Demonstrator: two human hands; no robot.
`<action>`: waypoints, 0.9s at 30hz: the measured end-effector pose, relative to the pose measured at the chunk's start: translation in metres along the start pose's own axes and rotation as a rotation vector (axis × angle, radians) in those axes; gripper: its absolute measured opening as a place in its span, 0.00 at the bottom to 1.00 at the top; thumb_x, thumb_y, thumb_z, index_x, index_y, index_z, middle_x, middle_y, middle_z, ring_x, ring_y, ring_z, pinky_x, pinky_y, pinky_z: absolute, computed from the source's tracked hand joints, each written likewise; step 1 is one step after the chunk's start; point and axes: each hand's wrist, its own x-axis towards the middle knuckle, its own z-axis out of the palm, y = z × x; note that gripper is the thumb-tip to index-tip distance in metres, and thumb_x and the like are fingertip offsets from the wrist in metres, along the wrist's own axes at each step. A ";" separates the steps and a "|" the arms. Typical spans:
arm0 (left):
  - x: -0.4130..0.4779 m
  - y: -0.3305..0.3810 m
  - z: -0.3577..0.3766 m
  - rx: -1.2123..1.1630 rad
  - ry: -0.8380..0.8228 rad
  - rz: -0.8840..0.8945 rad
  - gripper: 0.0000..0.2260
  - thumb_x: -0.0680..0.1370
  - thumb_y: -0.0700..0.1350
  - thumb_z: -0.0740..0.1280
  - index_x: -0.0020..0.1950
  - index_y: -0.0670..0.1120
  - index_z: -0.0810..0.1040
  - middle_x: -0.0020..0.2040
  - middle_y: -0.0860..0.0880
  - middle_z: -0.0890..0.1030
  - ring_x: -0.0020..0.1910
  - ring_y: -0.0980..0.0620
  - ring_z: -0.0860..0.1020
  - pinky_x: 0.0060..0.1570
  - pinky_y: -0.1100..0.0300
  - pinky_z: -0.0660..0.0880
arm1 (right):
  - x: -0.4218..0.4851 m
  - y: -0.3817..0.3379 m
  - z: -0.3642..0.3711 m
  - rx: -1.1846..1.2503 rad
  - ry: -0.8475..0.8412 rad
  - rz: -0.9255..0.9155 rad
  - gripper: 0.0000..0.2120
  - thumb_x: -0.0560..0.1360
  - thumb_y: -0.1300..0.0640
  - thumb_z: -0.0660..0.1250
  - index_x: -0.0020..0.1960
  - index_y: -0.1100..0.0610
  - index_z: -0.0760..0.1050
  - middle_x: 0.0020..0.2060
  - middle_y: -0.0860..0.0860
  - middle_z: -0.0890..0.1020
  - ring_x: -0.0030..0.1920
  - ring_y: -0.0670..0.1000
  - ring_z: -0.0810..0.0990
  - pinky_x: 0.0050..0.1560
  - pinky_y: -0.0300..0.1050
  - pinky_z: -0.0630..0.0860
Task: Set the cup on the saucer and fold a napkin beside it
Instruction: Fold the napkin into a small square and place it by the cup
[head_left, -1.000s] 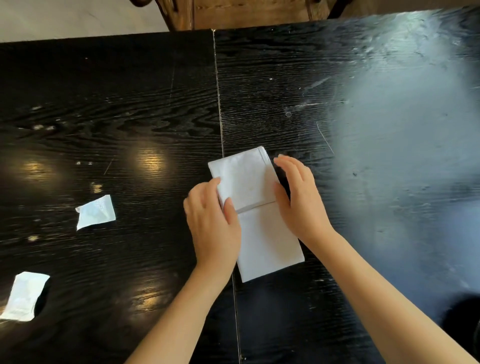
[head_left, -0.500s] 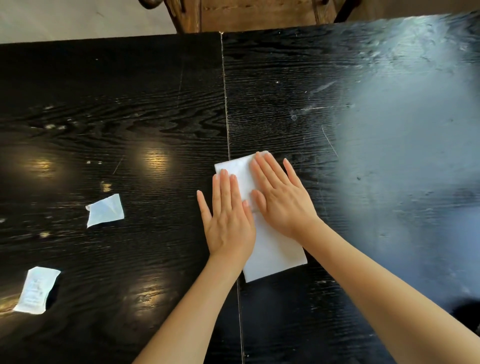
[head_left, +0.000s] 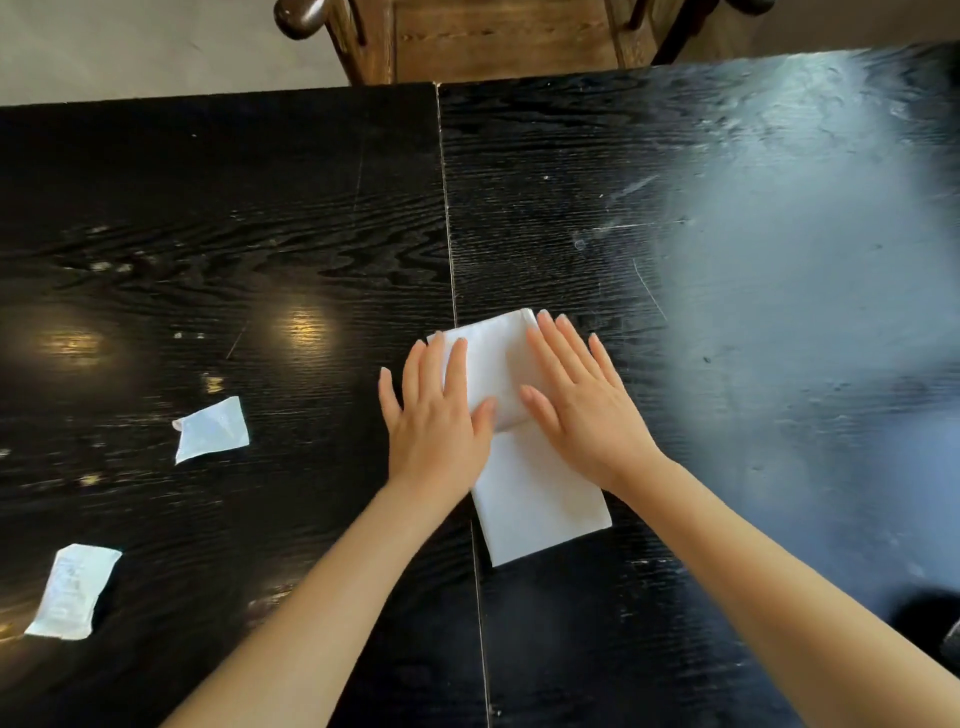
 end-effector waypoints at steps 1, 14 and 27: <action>0.008 -0.003 -0.008 -0.024 0.000 0.002 0.29 0.79 0.54 0.56 0.77 0.47 0.51 0.77 0.46 0.53 0.76 0.48 0.50 0.73 0.45 0.42 | -0.013 -0.003 -0.006 -0.002 0.056 0.044 0.31 0.78 0.41 0.45 0.76 0.57 0.53 0.76 0.52 0.54 0.77 0.51 0.49 0.76 0.52 0.46; 0.091 -0.016 -0.058 -0.066 -0.391 0.115 0.18 0.73 0.47 0.70 0.61 0.46 0.73 0.52 0.47 0.73 0.49 0.50 0.71 0.45 0.59 0.68 | -0.092 -0.023 0.027 -0.220 -0.093 -0.027 0.30 0.76 0.39 0.52 0.74 0.51 0.60 0.75 0.54 0.62 0.75 0.56 0.57 0.71 0.55 0.54; -0.005 0.014 -0.088 -0.075 0.021 0.295 0.02 0.77 0.44 0.63 0.48 0.47 0.73 0.35 0.52 0.76 0.35 0.48 0.74 0.35 0.54 0.69 | -0.095 -0.016 0.006 0.704 0.037 0.167 0.21 0.78 0.52 0.59 0.71 0.49 0.66 0.73 0.43 0.63 0.74 0.39 0.56 0.75 0.38 0.52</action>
